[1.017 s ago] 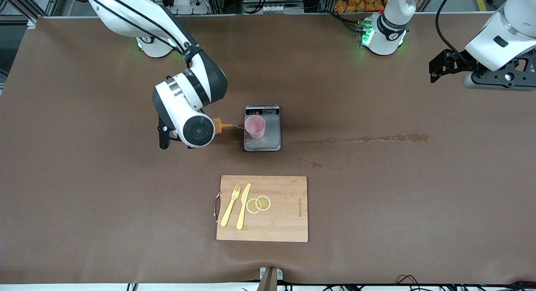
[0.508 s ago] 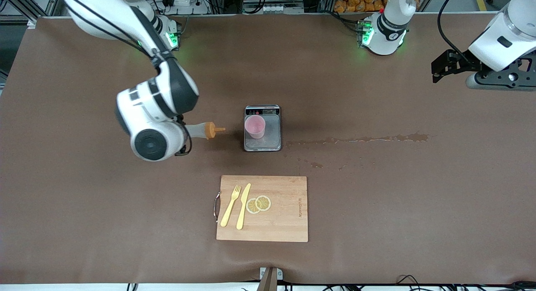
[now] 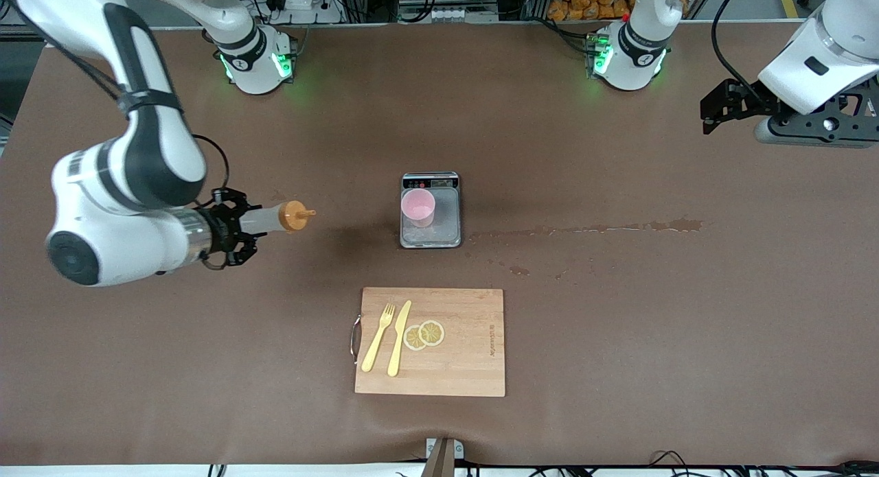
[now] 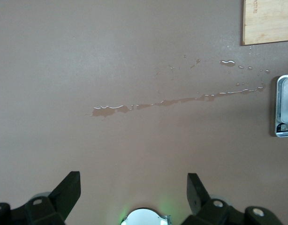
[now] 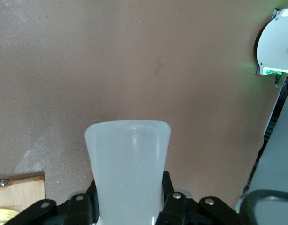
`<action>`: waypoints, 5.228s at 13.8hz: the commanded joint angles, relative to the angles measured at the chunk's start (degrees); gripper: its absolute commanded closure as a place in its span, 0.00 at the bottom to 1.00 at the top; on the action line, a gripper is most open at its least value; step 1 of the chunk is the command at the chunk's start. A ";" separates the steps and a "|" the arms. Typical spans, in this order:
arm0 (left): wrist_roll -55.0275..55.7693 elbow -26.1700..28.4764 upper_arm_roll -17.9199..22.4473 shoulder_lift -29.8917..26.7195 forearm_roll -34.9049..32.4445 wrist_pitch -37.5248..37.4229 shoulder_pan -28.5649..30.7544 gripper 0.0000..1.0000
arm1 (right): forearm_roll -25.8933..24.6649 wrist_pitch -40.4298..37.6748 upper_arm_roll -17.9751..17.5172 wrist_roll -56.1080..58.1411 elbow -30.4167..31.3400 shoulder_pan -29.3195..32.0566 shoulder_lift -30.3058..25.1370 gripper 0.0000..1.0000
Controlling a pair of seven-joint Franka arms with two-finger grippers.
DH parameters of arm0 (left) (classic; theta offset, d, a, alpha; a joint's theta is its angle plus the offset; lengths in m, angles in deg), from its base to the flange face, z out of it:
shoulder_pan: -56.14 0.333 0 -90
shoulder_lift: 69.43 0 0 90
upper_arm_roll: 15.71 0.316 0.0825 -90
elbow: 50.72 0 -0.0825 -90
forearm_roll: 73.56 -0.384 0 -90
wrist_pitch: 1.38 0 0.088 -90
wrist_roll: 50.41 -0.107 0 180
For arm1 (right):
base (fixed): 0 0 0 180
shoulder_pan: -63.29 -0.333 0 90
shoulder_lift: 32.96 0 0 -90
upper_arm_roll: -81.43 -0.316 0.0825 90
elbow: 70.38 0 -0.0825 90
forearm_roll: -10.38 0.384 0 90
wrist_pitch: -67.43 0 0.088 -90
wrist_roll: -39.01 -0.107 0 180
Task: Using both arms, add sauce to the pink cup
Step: 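Carry the bottle back beside the table edge with the right gripper, then set the bottle upright on the table and open the right gripper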
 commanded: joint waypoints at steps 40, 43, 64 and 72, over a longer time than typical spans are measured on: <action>1.38 -0.84 -0.29 0.49 0.84 -0.50 0.01 0.00 | 28.51 -10.59 -0.42 59.58 1.28 39.40 29.85 0.48; 1.38 -0.84 -0.29 0.58 0.84 -0.50 0.01 0.00 | 27.45 -10.33 -0.33 60.45 1.02 39.39 30.90 0.46; 0.33 -1.01 0.41 1.20 1.37 -0.23 0.71 0.00 | 17.00 -7.50 -0.95 58.35 -8.64 37.99 28.79 0.00; 0.15 -1.01 0.41 1.55 1.28 -0.23 0.80 0.00 | 6.37 -12.17 -0.86 58.44 -18.93 29.82 20.98 0.00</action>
